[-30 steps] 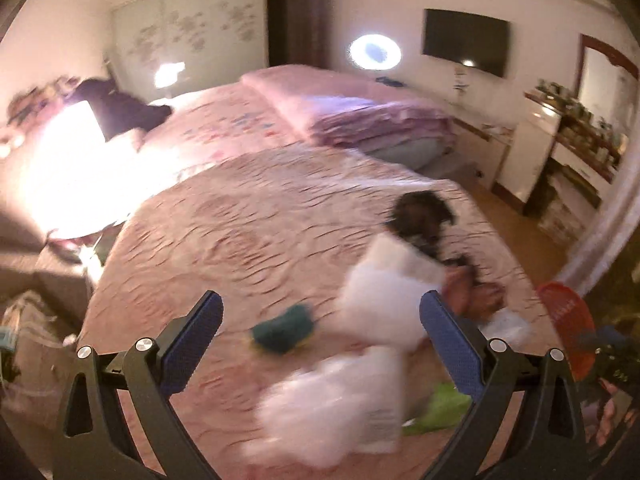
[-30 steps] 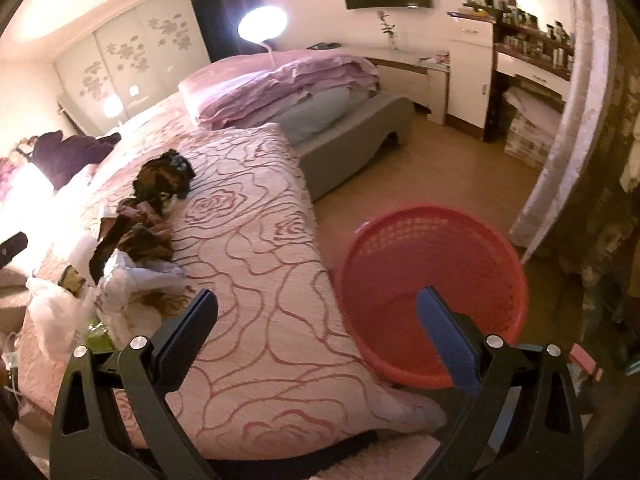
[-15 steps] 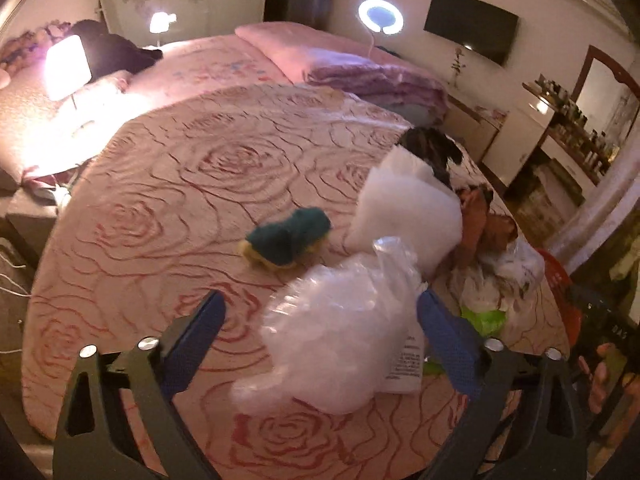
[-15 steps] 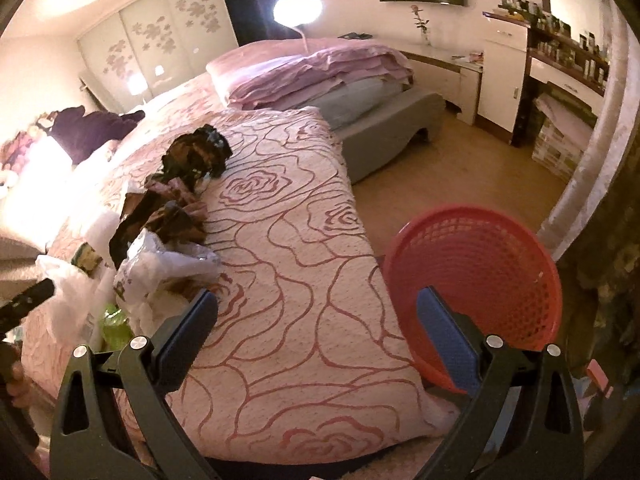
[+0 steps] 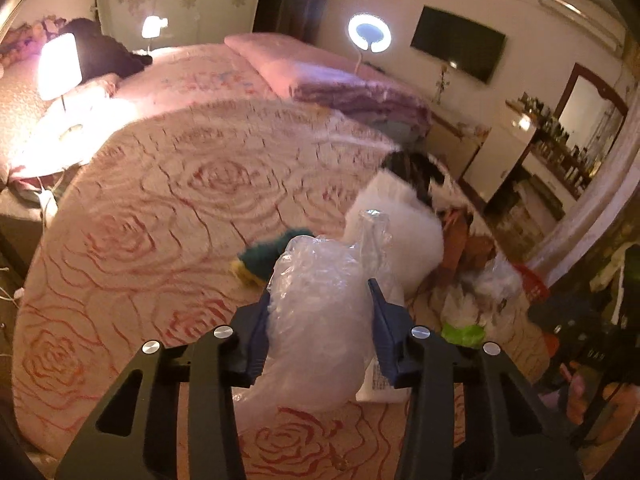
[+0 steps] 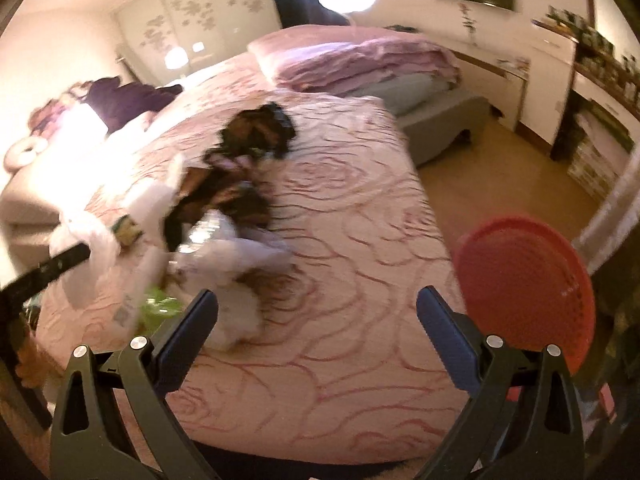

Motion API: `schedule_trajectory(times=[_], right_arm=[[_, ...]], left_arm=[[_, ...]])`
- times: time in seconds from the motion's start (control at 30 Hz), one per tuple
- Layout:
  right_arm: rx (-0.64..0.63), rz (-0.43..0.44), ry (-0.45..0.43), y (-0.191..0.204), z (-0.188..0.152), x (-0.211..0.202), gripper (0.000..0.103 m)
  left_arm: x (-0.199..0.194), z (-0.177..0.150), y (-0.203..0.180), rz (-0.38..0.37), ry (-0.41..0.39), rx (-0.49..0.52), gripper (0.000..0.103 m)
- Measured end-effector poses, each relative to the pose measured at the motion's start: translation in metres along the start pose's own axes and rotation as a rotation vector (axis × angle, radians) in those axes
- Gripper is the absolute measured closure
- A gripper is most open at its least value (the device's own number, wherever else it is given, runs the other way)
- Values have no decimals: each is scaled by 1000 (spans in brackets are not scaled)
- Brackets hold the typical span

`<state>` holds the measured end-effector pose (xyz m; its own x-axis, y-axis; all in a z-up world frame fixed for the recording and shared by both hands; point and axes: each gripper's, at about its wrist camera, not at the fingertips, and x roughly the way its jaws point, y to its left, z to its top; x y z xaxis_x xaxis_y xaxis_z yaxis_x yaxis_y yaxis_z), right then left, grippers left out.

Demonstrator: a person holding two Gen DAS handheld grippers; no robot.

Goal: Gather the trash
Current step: 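Reach both grippers to the bed and grasp plastic bags, then carry the white plastic bag with the right gripper while the left carries clear plastic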

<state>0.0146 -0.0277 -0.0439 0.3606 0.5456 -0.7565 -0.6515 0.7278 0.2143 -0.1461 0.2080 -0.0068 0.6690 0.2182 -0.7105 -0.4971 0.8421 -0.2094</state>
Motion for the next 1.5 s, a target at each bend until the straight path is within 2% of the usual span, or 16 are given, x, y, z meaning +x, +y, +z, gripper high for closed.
schedule_trajectory(times=[0.2,0.27,0.37,0.43,0.53,0.63,0.73,1.13,1.5], right_arm=[[-77,44,-6,31,16,8,7],[-105,43,-5,39,21,14,11],[-114,61,25,45,25,25,22],[-109,78,51,45,27,31,39],[-109,81,62,45,27,35,51],[-89,88,66,40,28,34,56],[-62,86,57,30,30,28,59],[28,55,13,-10,24,0,60],[93,-39,-73,-54,24,-28,60]], left_arm=[[-2,7,6,9,-18,-11,61],[0,6,7,4,-11,-15,61],[3,6,8,4,-5,-22,61],[5,6,10,7,-2,-27,61],[7,6,13,10,1,-34,61],[9,7,12,8,4,-32,61],[11,8,10,7,6,-23,61],[6,19,-17,-15,-16,42,61],[20,38,-94,-105,-26,194,61]])
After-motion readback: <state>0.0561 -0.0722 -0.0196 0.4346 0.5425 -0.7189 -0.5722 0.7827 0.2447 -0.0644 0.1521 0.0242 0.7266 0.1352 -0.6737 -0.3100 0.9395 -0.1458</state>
